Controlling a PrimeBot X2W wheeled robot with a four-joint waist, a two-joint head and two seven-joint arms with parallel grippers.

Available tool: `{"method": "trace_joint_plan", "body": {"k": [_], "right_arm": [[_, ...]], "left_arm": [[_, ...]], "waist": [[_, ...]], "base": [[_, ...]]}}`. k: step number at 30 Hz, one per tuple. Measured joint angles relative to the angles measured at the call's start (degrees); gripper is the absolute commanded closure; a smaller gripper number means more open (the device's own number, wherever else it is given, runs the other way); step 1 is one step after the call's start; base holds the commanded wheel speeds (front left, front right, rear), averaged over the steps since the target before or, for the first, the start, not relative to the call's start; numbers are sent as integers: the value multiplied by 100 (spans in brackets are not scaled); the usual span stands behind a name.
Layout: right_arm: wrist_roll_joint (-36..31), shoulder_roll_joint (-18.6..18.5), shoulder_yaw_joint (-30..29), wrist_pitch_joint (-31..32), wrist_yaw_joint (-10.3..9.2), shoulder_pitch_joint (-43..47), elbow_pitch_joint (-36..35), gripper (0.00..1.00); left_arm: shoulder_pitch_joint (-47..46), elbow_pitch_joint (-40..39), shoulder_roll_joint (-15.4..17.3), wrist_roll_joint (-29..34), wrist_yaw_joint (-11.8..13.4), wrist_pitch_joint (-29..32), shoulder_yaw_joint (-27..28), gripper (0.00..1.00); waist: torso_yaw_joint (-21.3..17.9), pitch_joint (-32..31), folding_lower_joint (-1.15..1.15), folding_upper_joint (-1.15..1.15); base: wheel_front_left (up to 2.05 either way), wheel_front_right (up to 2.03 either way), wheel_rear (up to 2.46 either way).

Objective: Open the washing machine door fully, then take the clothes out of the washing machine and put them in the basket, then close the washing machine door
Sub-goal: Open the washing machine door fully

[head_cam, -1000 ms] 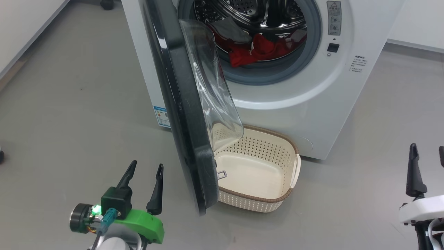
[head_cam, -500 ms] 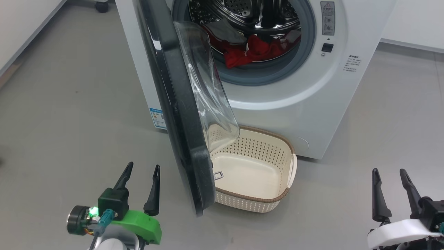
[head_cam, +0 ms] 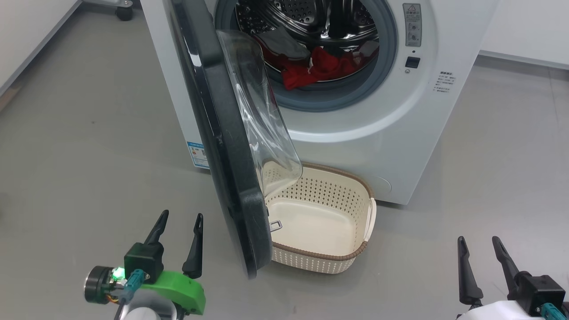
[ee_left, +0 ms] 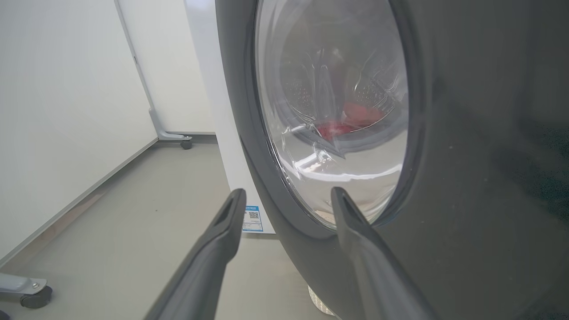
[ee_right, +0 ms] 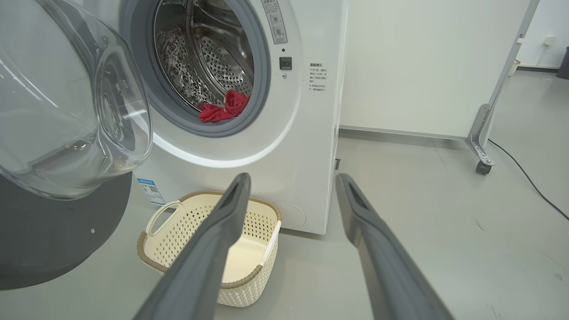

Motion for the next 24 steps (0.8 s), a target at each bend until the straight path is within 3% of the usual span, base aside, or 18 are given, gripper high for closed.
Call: {"method": "trace_joint_plan", "body": {"k": [16,17,19,24], "right_arm": [[-196,148,-47,0,1,111,-85,0],[-208,152,-51,0,2,112,-88,0],[-210,166,-57,0,3,115,-93,0],[-243,197,-77,0,10,161,-96,0]], "left_arm": [[29,36,0,12,0,0,46,0],[29,37,0,15,0,0,47,10],[31,46,0,15,0,0,49,100],[61,73,-1,16,-24,0,47,100]], "waist": [[-34,-38,0,0],[-33,-42,0,0],[-31,-51,0,0],[-30,-73,0,0]], "base": [[0,0,0],[0,0,0],[0,0,0],[0,0,0]]}}
